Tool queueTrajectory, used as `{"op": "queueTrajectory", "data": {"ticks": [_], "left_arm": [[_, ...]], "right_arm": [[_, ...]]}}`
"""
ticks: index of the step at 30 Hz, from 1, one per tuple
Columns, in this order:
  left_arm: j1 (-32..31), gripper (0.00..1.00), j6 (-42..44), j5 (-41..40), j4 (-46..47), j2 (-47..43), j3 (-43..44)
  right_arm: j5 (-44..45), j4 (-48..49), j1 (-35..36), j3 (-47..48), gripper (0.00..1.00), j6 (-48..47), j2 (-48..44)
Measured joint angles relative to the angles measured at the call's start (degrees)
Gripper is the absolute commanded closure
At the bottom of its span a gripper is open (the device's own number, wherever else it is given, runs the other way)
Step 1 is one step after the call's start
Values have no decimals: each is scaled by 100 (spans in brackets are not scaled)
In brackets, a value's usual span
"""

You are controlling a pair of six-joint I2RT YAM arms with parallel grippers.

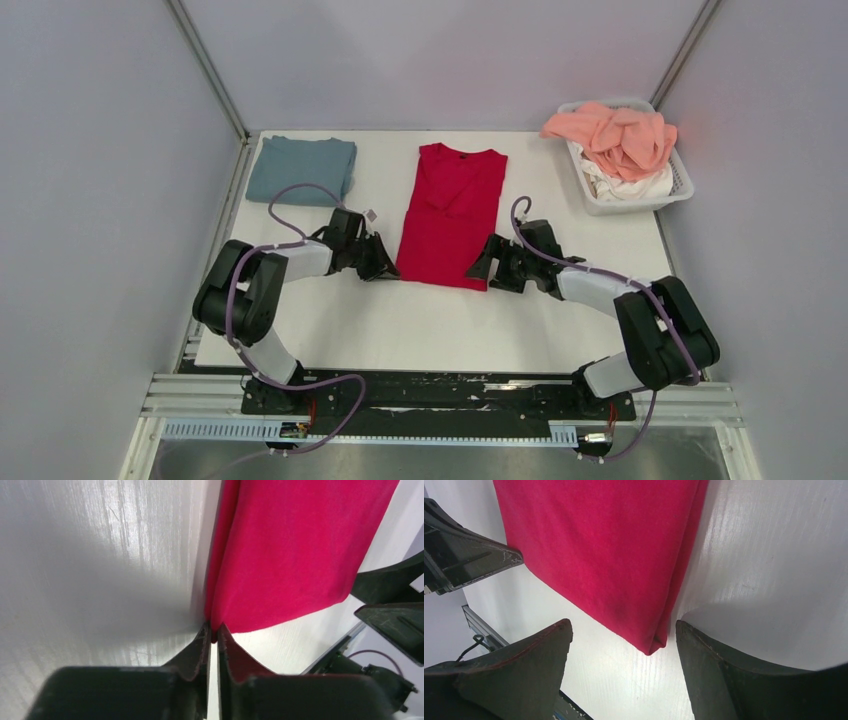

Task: Fold and stack the t-shirts
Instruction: Grab one side of the 2/3 rectangular tshirt with both arms

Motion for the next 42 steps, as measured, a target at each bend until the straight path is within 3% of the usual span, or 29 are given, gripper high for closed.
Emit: {"op": "queueTrajectory", "data": {"ticks": [1,9,24,27,32,37,42], "left_arm": [[0,100,-24,4,13,35,13],[-35,100,-94,44,210,164,70],[-66,100,-286,-42,820,28,-310],[-66,100,-293,-63,855,-17,-367],[-70,100,-332,-109,905,-83,-444],[-92,100,-391,-243,988,-378,-743],[-260,100,-389,-490,876,-1193,-1294]], "right_arm": [[2,13,0,-4,26,22,11],[190,122,199,-33,41,129,116],[802,-79,597,-101,45,238,-81],[844,-140,616,-118,55,232,-111],[916,-262,669,-142,82,184,-92],[839,-361,769,-181,99,85,-131],[385,-549,846,-459,100,-74,-610]]}}
